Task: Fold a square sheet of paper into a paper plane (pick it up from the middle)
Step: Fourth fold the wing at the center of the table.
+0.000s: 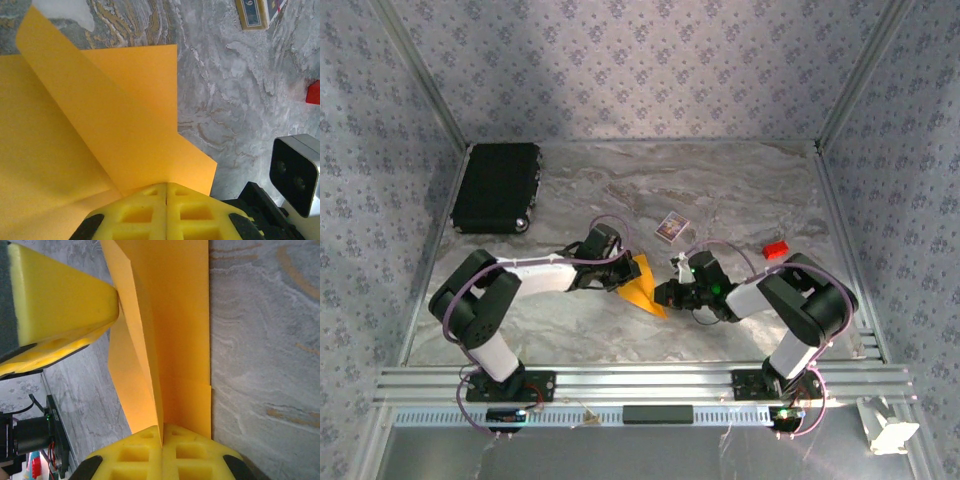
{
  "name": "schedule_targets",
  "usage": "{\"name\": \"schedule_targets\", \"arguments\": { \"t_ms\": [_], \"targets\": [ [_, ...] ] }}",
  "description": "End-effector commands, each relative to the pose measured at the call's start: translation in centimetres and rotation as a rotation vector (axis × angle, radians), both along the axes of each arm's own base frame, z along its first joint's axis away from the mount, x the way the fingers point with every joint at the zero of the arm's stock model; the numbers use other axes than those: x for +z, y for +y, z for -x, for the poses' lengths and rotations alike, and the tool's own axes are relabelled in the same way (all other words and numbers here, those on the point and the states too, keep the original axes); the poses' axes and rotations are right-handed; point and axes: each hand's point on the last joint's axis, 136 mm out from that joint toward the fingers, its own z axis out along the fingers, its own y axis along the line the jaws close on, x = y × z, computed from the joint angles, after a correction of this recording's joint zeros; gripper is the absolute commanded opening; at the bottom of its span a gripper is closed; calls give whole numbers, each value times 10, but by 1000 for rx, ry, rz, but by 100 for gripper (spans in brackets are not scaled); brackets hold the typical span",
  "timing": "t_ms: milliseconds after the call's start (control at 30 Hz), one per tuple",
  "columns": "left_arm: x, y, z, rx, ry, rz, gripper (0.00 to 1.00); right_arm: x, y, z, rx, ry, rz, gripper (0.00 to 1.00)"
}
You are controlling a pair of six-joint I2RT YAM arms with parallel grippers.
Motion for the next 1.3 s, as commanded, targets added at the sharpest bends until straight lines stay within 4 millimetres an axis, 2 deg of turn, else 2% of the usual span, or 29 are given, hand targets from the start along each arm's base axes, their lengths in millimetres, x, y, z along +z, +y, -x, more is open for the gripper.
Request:
{"name": "schedule_targets", "arguments": {
  "t_ms": [0, 233, 400, 533, 767, 1067, 1267],
  "targets": [
    [-1, -6, -8, -6, -25, -10, 7, -32, -14, 11, -26, 107, 94, 6],
    [-9, -5, -10, 8, -10, -23, 14, -40, -18, 12, -34, 132, 134, 9],
    [-13, -6, -10, 12, 5, -26, 14, -41, -19, 12, -35, 137, 151, 9],
    [-7, -12, -11, -2, -11, 0, 12, -44, -21, 12, -48, 151, 161, 4],
    [0, -21, -10, -27, -32, 30, 11, -47, -23, 13, -64, 175, 175, 4],
    [-17, -21, -7, -41, 12, -3, 8, -49, -25, 12, -81, 184, 186, 5],
    [-21, -21, -6, -56, 19, -19, 8, -48, -26, 13, -83, 182, 191, 6]
  ]
}}
